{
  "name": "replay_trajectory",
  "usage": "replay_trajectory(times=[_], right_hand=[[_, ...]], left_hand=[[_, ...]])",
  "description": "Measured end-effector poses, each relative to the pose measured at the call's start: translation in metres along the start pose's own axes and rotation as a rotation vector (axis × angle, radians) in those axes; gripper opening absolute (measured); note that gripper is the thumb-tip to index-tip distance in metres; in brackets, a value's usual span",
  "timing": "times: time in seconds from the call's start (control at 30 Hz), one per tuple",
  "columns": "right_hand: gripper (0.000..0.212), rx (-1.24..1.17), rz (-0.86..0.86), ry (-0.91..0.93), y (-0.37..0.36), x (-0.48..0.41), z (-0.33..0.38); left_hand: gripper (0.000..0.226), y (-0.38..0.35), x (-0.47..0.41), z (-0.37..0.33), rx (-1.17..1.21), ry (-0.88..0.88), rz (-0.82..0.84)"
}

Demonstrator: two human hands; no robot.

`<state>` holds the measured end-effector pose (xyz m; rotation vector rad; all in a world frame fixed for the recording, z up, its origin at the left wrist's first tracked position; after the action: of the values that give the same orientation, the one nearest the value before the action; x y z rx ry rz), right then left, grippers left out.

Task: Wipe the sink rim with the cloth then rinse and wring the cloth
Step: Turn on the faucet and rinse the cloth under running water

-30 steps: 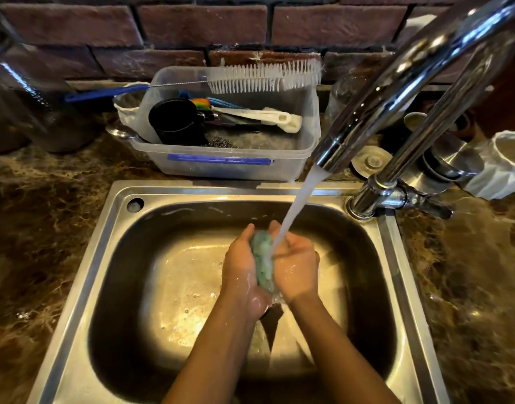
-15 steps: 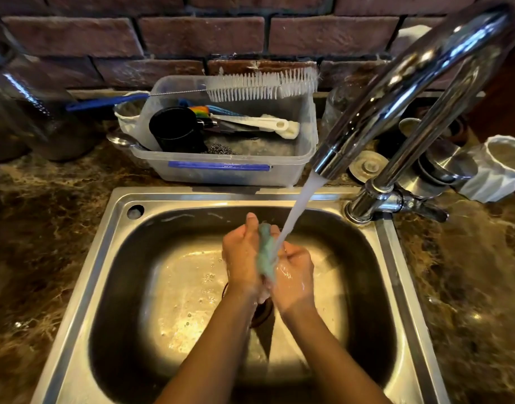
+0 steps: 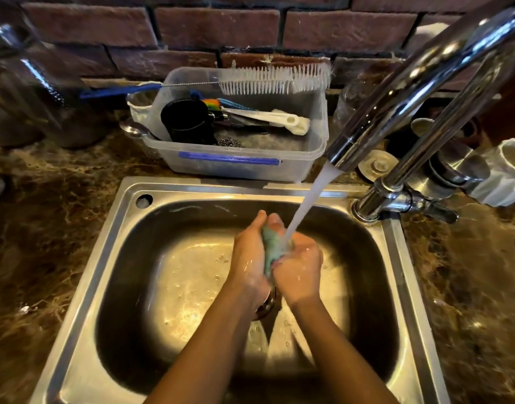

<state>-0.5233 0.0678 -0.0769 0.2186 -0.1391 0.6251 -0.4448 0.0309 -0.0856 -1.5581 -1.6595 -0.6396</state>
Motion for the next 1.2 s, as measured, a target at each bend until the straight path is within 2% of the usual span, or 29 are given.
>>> replay_trajectory(times=[0.1, 0.17, 0.23, 0.27, 0.33, 0.4, 0.5, 0.6, 0.67, 0.73, 0.8, 0.83, 0.9, 0.97, 1.07, 1.13, 1.2], right_hand=[[0.042, 0.073, 0.052, -0.057, 0.001, -0.016, -0.018], [0.031, 0.039, 0.079, -0.115, 0.002, -0.020, -0.017], [0.032, -0.088, 0.144, -0.331, -0.001, -0.014, -0.017], [0.036, -0.117, 0.176, -0.380, -0.003, -0.009, -0.014], [0.042, -0.116, 0.159, -0.299, -0.007, -0.001, -0.002], [0.042, -0.125, 0.133, -0.254, -0.011, 0.009, 0.009], [0.066, -0.044, 0.091, -0.172, -0.011, 0.012, 0.013], [0.061, 0.150, 0.022, 0.002, -0.005, 0.001, 0.006], [0.055, 0.167, -0.006, -0.069, -0.001, -0.005, -0.006], [0.047, 0.131, -0.020, -0.166, -0.001, -0.002, -0.010], [0.038, 0.065, -0.025, -0.156, -0.004, 0.009, -0.002], [0.036, 0.032, -0.026, -0.144, -0.005, 0.014, 0.002], [0.030, 0.022, -0.042, -0.112, -0.002, 0.011, 0.004], [0.042, 0.046, -0.071, -0.100, 0.004, -0.004, 0.000], [0.046, 0.073, -0.056, -0.142, 0.005, -0.006, 0.000], [0.037, 0.038, -0.031, -0.139, -0.003, 0.005, 0.005], [0.030, -0.007, -0.043, -0.164, -0.006, 0.014, 0.006]], left_hand=[[0.044, 0.005, 0.004, 0.001, 0.019, 0.061, 0.080], [0.046, 0.007, 0.006, -0.006, 0.024, 0.035, 0.111], [0.042, 0.008, 0.003, -0.010, -0.039, -0.023, 0.063], [0.040, 0.009, 0.000, -0.011, -0.103, -0.091, 0.024], [0.040, 0.012, -0.007, -0.017, -0.217, -0.276, -0.095], [0.038, 0.014, -0.011, -0.018, -0.188, -0.334, -0.151], [0.026, 0.011, -0.014, -0.013, -0.125, -0.250, -0.104], [0.037, 0.006, -0.007, -0.005, 0.013, 0.016, -0.003], [0.045, 0.007, -0.005, -0.005, 0.034, 0.015, -0.045], [0.040, 0.008, -0.007, -0.009, -0.010, -0.147, -0.137], [0.038, 0.007, -0.007, -0.013, -0.094, -0.292, -0.177], [0.037, 0.006, -0.009, -0.014, -0.120, -0.304, -0.165], [0.032, 0.001, -0.005, -0.009, -0.089, -0.215, -0.065], [0.031, -0.005, 0.004, -0.006, -0.106, -0.162, 0.001], [0.034, -0.004, 0.006, -0.010, -0.126, -0.299, -0.054], [0.035, 0.002, 0.000, -0.018, -0.135, -0.375, -0.136], [0.033, 0.004, -0.005, -0.019, -0.174, -0.374, -0.126]])
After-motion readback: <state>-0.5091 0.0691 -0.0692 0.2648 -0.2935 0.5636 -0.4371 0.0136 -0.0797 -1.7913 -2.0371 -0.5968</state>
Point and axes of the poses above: each hand's wrist, its own x-axis away from the middle knuckle, its own y-axis out of the back of the hand, z = x × y, the point moved 7 cm from there along -x, towards the middle knuckle, and after that the axes turned 15 degrees about -z, right-handed, at the moved point
